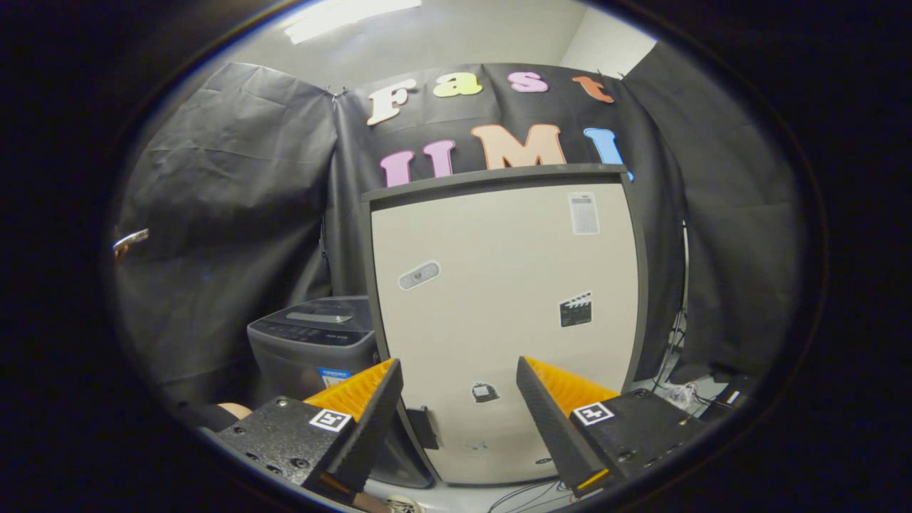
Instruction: Put the clothes into the washing machine and then close the washing machine lid.
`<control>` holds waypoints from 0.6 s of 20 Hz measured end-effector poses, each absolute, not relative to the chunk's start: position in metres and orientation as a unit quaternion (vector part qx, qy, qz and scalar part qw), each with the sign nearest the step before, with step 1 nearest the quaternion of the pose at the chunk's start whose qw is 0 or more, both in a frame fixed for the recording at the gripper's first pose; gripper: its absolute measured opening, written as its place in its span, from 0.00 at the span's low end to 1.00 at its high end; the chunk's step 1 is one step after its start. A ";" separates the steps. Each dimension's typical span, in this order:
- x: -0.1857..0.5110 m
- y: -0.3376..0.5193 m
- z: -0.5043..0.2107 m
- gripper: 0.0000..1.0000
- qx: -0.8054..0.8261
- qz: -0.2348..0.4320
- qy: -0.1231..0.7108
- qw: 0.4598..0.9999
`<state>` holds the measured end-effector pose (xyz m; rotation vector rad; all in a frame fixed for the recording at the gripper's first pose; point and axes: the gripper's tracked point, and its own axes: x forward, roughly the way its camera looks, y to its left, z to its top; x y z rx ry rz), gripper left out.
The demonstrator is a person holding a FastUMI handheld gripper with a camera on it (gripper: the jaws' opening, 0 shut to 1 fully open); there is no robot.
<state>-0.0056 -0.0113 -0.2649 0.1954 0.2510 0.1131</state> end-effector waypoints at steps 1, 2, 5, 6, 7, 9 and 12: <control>-0.006 -0.012 -0.265 0.97 0.097 0.056 0.124 0.986; -0.007 -0.012 -0.262 0.97 0.095 0.056 0.121 0.986; -0.002 -0.018 -0.266 0.97 0.094 0.056 0.118 0.987; -0.001 -0.018 -0.266 0.97 0.093 0.055 0.118 0.987; -0.001 -0.019 -0.267 0.97 0.089 0.053 0.118 0.988; -0.001 -0.017 -0.269 0.97 0.076 0.051 0.120 0.989; -0.003 -0.009 -0.277 0.97 0.062 0.063 0.136 0.987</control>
